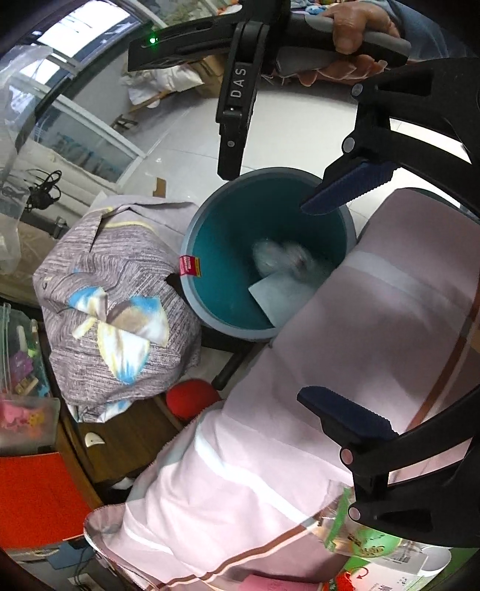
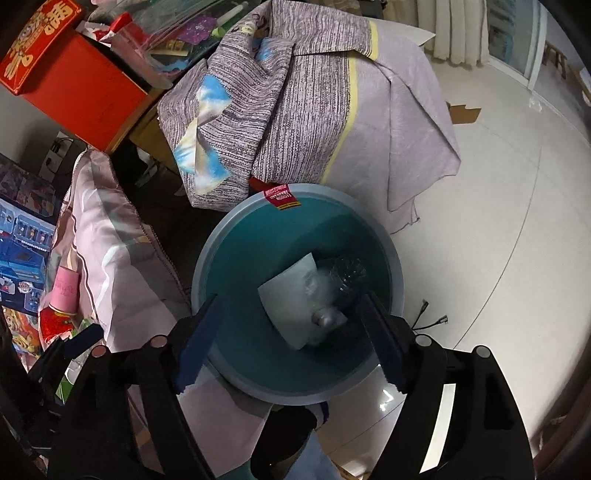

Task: Collect trash
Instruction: 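Carry napkin and plastic bag over the teal bin and release both, then move both grippers back over the bed toward the green box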

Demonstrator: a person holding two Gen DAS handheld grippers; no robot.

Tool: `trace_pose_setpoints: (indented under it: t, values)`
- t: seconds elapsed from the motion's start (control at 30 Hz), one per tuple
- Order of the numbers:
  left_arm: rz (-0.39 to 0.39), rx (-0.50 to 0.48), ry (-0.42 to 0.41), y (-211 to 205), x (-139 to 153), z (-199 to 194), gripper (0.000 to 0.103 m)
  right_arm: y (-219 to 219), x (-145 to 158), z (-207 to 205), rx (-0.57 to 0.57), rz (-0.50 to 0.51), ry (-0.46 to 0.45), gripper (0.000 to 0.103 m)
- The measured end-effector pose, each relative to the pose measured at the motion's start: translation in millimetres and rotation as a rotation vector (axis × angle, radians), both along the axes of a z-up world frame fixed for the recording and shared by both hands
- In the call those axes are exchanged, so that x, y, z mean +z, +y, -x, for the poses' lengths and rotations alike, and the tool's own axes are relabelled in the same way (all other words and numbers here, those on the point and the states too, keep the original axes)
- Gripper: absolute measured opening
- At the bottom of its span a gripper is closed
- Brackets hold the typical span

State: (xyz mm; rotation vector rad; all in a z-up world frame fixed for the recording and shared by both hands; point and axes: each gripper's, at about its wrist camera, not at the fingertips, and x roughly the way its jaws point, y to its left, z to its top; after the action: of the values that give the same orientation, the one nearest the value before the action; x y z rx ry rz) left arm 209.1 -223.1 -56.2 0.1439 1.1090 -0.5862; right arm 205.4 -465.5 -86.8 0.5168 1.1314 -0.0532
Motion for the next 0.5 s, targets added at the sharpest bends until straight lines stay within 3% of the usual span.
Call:
trace_pose_setpoints:
  t: [0.5]
  values:
    - [0.032,0.049,-0.016,51.1,16.3,23.5,0.096,47.4,18.9,13.8,0.046,0.041,0.029,0.077]
